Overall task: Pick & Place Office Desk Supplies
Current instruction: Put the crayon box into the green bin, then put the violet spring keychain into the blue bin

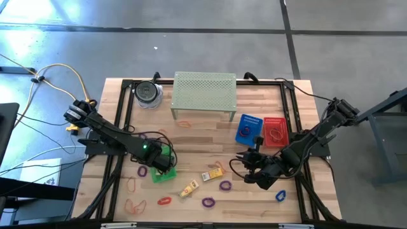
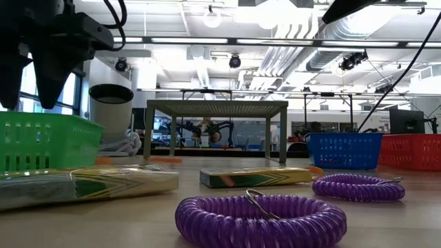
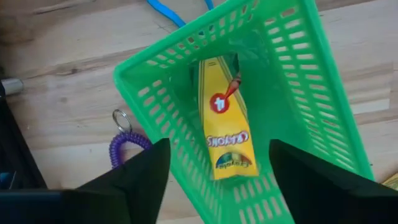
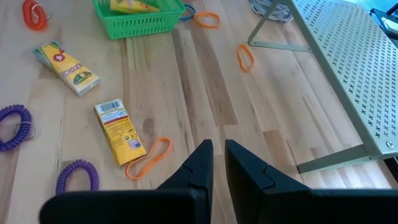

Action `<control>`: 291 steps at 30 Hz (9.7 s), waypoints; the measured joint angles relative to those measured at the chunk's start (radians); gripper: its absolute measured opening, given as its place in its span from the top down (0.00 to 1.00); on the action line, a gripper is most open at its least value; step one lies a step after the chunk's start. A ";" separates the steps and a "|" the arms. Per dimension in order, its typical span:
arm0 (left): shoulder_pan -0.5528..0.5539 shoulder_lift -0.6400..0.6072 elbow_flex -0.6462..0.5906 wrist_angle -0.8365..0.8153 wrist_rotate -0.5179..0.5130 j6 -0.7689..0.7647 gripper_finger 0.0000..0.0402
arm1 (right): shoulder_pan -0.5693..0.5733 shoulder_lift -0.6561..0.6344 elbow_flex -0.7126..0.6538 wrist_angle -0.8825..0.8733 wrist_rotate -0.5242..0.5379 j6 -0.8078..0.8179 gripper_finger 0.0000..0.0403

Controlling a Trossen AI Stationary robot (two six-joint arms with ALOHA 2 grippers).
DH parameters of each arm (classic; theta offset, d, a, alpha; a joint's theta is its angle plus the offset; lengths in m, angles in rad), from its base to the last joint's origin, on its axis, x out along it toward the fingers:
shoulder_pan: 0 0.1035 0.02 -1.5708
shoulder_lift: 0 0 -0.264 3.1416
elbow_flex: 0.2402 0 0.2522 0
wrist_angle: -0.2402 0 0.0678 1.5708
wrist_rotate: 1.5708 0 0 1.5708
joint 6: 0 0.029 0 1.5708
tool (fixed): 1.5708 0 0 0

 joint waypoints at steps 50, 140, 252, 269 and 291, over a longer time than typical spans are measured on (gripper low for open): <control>0.715 -0.128 -0.254 -0.147 0.083 1.326 0.29 | -0.112 0.000 0.000 0.098 -0.056 -0.023 0.93; 0.490 -0.126 -0.404 0.134 -0.044 1.173 0.29 | -0.119 0.000 0.000 0.105 -0.053 -0.055 0.93; 0.053 -0.056 -0.106 1.241 0.225 1.629 0.98 | -0.151 0.014 0.000 0.492 -0.265 -0.480 0.53; 0.149 0.067 -0.106 1.407 0.496 1.559 0.98 | -0.150 0.223 0.000 0.860 -0.371 -0.945 0.51; 0.193 0.067 -0.106 1.399 0.497 1.556 0.98 | -0.202 0.231 0.000 0.873 -0.639 -0.889 0.53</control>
